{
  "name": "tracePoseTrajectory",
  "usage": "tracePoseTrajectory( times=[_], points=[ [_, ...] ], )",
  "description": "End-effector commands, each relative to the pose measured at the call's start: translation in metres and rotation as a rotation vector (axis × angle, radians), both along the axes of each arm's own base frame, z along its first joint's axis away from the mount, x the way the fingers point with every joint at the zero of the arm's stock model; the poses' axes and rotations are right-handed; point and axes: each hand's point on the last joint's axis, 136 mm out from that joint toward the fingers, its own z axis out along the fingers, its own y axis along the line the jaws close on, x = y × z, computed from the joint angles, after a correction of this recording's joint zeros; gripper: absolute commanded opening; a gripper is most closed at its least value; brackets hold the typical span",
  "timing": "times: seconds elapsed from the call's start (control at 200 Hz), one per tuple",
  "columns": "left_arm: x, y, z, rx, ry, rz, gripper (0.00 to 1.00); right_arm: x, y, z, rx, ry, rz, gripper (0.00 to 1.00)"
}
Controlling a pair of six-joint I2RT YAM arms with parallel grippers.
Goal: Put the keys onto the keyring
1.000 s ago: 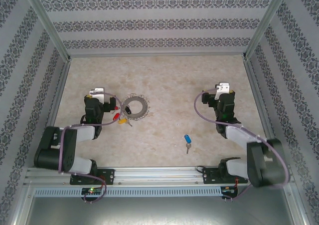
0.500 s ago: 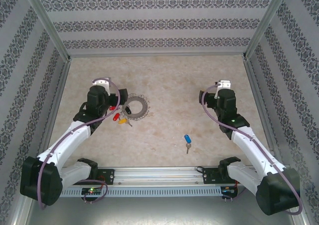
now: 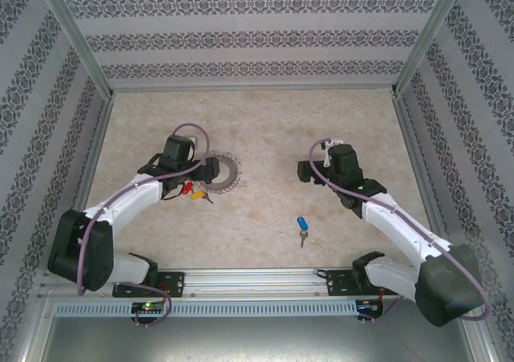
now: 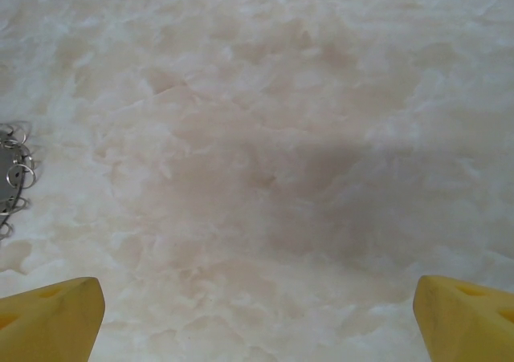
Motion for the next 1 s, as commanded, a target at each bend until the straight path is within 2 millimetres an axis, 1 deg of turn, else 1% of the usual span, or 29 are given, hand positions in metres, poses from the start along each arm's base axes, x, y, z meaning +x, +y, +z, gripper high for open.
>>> tracePoseTrajectory(
  times=[0.0,0.125,0.275,0.405,0.515,0.62,0.709,0.854,0.994],
  points=[
    [-0.006,0.003,-0.009,0.03,0.073,0.021,1.0,0.005,0.019,0.022,0.074,-0.032,0.045,0.98],
    [-0.005,0.007,-0.017,0.06,0.095,0.034,1.0,-0.004,0.03,0.016,0.114,-0.005,0.09,0.98],
    [-0.003,0.005,-0.03,0.078,0.149,0.016,1.0,-0.013,0.039,0.006,0.134,0.024,0.141,0.98],
    [-0.002,0.003,-0.04,0.072,0.175,0.013,1.0,-0.019,0.045,0.008,0.143,0.041,0.185,0.98],
    [-0.002,0.003,-0.045,0.071,0.189,0.023,1.0,-0.028,0.041,0.008,0.142,0.03,0.192,0.98],
    [-0.003,0.002,-0.051,0.074,0.207,0.024,1.0,-0.033,0.038,0.004,0.131,0.027,0.189,0.98],
    [-0.003,0.004,-0.054,0.082,0.214,0.028,1.0,-0.033,0.036,0.004,0.117,0.031,0.193,0.98],
    [-0.006,0.007,-0.059,0.098,0.227,0.032,1.0,-0.034,0.038,0.01,0.133,0.016,0.202,0.98],
    [-0.009,0.003,-0.065,0.067,0.234,0.036,1.0,-0.031,0.041,0.012,0.153,0.003,0.202,0.98]
  ],
)
